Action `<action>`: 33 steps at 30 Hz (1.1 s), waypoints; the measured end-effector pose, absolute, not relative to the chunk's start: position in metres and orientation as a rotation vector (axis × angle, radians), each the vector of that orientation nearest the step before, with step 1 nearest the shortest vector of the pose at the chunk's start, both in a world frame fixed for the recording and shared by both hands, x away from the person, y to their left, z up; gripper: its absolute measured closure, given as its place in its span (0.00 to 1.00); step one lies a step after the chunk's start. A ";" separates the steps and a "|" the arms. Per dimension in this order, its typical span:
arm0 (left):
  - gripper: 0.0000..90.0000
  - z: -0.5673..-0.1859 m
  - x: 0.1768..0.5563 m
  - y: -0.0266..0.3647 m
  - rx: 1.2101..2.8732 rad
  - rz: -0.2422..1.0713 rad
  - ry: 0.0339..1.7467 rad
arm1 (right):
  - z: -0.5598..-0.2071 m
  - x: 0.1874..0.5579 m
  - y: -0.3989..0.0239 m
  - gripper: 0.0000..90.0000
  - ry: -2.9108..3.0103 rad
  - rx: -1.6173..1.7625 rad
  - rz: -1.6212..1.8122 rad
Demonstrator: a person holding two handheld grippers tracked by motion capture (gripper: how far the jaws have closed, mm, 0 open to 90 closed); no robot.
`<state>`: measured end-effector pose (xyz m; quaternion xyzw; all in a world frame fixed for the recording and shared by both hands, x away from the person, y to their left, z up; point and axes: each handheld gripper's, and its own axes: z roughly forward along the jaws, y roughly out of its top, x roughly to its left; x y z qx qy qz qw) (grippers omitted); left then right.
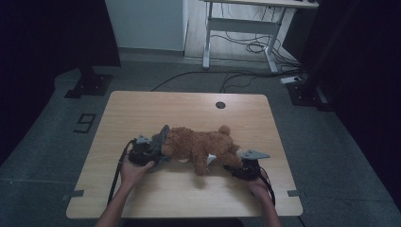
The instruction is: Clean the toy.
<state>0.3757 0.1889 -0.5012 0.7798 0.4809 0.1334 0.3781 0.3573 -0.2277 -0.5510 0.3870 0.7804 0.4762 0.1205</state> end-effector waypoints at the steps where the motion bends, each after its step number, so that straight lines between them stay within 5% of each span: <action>1: 0.87 -0.493 0.372 0.192 1.973 0.368 1.226 | -0.551 0.357 -0.228 0.63 2.283 1.127 1.391; 7: 0.87 -0.447 0.355 0.187 1.918 0.470 1.105 | -0.551 0.358 -0.229 0.63 2.284 1.133 1.397; 15: 0.87 -0.411 0.358 0.108 1.954 0.398 0.902 | -0.551 0.358 -0.228 0.63 2.285 1.136 1.402; 24: 0.87 -0.432 0.371 0.002 2.092 0.289 0.789 | -0.551 0.358 -0.229 0.63 2.288 1.135 1.407; 33: 0.87 -0.446 0.377 0.024 2.083 0.311 0.865 | -0.551 0.359 -0.228 0.63 2.290 1.136 1.408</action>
